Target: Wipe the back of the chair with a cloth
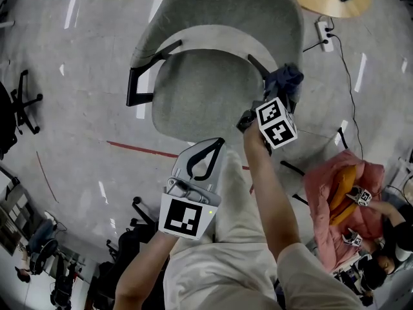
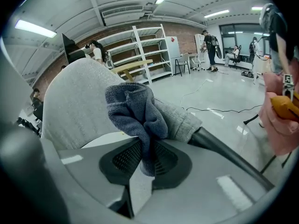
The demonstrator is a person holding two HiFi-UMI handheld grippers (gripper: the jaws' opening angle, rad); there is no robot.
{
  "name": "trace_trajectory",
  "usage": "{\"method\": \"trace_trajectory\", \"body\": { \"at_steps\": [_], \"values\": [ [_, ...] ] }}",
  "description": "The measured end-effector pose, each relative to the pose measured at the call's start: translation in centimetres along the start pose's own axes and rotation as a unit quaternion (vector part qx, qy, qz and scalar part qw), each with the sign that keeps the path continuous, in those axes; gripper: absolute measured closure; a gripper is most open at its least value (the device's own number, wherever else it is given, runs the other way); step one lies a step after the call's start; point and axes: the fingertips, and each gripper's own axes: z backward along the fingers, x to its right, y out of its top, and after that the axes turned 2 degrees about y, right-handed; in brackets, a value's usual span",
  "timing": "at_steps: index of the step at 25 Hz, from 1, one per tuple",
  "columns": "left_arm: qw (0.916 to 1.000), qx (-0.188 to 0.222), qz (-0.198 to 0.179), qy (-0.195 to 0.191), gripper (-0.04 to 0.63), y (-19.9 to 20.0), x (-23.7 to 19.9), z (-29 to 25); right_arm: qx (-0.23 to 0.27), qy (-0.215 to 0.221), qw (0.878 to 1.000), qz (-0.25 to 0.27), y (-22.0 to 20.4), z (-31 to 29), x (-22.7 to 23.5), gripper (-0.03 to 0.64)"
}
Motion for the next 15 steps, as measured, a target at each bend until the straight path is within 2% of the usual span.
{"method": "trace_trajectory", "body": {
  "at_steps": [9,15],
  "values": [
    [0.9998,0.003,0.018,0.006,0.595,1.0,-1.9,-1.0,0.001,0.013,1.000,0.020,1.7,-2.1,-2.0,0.540],
    [0.9997,0.008,0.020,0.010,0.595,1.3,-2.8,-1.2,-0.001,0.032,0.998,0.055,1.9,-3.2,-3.6,0.540]
  ]
}}
